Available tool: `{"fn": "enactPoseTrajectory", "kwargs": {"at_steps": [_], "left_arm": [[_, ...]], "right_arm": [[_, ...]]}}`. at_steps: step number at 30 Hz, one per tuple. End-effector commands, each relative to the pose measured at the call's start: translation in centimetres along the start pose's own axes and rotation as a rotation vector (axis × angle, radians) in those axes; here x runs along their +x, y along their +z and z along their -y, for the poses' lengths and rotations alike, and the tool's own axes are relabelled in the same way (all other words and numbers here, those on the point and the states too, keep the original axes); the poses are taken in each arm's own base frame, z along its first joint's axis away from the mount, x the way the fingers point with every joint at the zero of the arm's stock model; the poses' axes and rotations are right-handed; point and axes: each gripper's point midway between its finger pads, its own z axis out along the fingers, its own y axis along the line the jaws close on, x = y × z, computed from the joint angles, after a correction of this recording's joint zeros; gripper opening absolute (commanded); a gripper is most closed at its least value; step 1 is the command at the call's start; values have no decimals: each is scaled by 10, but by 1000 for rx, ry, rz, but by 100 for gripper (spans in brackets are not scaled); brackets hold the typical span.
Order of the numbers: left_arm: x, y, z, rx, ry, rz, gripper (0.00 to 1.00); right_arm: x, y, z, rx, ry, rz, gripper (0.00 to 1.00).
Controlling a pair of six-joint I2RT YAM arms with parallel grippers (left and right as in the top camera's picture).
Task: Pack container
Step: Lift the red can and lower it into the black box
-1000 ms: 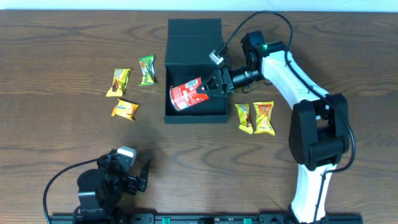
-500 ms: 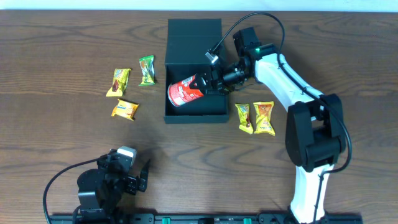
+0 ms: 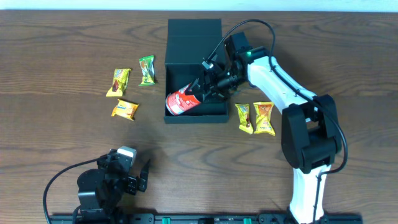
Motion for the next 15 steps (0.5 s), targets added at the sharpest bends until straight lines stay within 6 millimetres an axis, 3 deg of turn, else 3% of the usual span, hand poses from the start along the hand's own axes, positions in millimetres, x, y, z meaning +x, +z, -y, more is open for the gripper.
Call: {"fn": "enactPoseTrajectory", "kwargs": {"at_steps": [1,3,9,15], "left_arm": [[2,1,1,7,-3,-1,95],[2,1,1,7,-3,-1,96],[2,1,1,7,-3,-1,95],[2,1,1,7,-3,-1,95]], "right_arm": [[8,3,-3,-10,32,-26,79],[11,3,-2,-5,52,-39,86],[14,1,0,0,74,-48,90],[6,-11,4,-7,86,-19,78]]}}
